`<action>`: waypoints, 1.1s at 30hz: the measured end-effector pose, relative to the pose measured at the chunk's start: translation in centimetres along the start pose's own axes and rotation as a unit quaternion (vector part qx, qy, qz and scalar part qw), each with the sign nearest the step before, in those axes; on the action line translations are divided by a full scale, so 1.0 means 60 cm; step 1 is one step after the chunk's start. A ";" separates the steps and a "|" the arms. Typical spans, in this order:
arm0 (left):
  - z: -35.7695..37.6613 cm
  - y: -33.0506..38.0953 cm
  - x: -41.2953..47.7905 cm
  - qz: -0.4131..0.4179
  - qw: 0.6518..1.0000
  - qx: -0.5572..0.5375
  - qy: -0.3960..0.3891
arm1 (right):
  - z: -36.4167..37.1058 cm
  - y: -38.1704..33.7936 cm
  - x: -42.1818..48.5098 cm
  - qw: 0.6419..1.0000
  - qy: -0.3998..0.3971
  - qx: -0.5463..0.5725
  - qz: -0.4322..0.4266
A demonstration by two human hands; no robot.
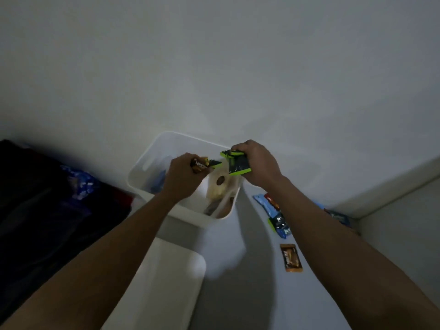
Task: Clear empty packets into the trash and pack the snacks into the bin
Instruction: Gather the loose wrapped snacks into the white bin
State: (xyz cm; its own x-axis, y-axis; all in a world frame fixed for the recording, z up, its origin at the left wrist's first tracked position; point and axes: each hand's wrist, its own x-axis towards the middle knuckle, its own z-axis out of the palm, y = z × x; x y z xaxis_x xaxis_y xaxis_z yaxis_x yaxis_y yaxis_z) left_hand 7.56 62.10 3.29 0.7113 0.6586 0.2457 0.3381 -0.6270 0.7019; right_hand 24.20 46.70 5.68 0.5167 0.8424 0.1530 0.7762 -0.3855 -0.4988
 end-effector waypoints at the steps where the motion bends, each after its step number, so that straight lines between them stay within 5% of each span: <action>1: -0.008 -0.016 0.001 -0.015 0.999 0.018 -0.050 | 0.011 -0.012 0.017 0.999 -0.040 -0.023 -0.012; 7: -0.023 -0.068 0.003 0.038 0.940 0.123 -0.317 | 0.079 -0.047 0.090 0.967 -0.213 -0.138 0.017; 14: -0.009 -0.093 0.002 -0.010 0.911 0.036 -0.412 | 0.160 -0.054 0.129 0.950 -0.234 -0.204 0.043; 26: -0.007 -0.102 0.018 -0.057 0.916 0.013 -0.398 | 0.185 -0.046 0.158 0.973 -0.184 0.001 0.142; 33: -0.001 -0.094 0.016 -0.034 0.936 0.047 -0.348 | 0.133 -0.036 0.126 0.983 -0.118 0.000 0.140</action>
State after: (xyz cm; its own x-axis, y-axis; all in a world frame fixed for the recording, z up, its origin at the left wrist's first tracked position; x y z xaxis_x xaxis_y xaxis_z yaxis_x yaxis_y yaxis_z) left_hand 6.31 66.26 -0.40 0.9041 0.2877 -0.3160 0.4267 -0.6494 0.6295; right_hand 23.59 56.90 1.11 0.6121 0.7672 -0.1916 0.6158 -0.6145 -0.4932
